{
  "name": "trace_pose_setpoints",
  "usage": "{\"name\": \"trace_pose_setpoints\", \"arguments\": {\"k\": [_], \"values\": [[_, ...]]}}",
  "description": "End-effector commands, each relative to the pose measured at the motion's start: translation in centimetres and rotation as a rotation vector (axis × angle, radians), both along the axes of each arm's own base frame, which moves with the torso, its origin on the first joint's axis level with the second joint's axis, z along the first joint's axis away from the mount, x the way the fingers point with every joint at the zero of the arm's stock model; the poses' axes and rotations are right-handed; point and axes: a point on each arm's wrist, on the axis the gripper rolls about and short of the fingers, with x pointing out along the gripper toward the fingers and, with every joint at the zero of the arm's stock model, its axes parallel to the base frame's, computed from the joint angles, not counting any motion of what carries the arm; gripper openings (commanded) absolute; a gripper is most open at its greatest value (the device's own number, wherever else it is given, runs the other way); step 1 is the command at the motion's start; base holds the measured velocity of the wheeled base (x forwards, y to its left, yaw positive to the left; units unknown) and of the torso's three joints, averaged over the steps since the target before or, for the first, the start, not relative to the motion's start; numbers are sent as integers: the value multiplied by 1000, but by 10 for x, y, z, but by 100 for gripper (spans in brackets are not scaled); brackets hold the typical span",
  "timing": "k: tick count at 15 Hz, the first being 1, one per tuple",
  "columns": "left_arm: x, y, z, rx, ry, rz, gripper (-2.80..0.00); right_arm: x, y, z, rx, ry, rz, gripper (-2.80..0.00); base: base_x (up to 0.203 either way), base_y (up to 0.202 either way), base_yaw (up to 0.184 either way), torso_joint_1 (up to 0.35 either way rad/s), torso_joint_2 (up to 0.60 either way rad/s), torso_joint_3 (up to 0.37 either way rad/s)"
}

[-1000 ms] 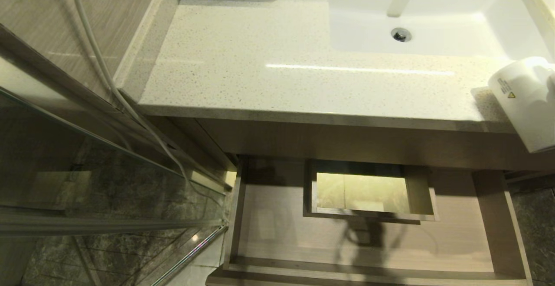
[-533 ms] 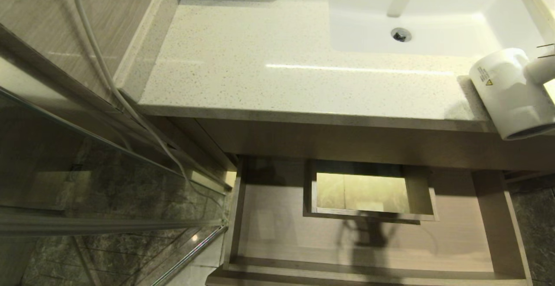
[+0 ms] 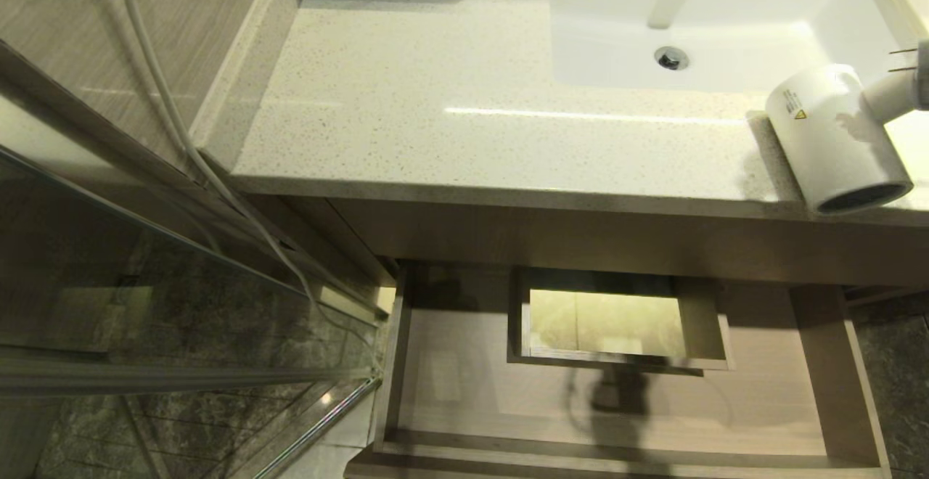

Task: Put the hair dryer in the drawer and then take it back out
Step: Place it on the countertop

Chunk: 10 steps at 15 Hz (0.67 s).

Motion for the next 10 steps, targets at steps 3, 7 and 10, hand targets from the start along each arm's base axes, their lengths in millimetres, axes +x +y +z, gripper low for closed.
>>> {"name": "trace_pose_setpoints", "arguments": {"k": [3,7,10], "values": [[0,0,0,0,1,0,-280,14,-9,0,-3,-1,-52,-280,0,0,0,0,0,0],[0,0,0,0,1,0,-280,15,-14,-2,-1,12,-90,-280,0,0,0,0,0,0],[0,0,0,0,1,0,-280,16,-16,-5,5,35,-104,-280,0,0,0,0,0,0]]}}
